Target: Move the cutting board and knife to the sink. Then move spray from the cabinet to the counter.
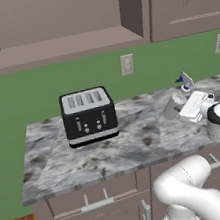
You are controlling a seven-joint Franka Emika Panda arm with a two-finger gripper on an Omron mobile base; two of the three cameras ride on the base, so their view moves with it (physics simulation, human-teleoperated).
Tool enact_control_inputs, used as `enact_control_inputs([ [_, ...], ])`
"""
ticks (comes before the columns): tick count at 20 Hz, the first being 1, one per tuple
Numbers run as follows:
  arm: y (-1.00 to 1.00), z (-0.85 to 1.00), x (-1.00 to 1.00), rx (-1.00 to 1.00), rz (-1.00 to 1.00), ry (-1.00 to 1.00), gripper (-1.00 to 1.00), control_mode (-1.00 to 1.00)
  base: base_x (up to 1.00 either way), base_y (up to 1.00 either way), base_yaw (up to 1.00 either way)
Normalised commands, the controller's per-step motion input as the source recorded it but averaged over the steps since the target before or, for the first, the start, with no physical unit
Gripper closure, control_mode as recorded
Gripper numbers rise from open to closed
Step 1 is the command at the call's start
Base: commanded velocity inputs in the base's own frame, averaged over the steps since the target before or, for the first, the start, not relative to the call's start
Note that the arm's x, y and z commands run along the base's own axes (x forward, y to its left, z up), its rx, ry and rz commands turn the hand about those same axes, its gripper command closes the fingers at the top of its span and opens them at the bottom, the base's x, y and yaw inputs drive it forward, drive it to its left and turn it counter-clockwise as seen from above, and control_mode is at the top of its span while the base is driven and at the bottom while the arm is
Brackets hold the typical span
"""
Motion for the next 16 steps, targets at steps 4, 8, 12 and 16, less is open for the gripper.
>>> enact_control_inputs([
  [4,0.00,0.01,0.53,-0.03,0.53,0.15,1.00,-1.00,0.00,0.00,0.00],
  [8,0.00,-0.16,0.34,-0.06,0.17,0.12,1.00,-1.00,0.00,0.00,0.00],
  [12,0.02,-0.37,0.25,-0.11,0.07,0.04,1.00,-1.00,0.00,0.00,0.00],
  [16,0.29,-0.48,0.07,-0.14,0.00,0.00,1.00,-1.00,0.00,0.00,0.00],
])
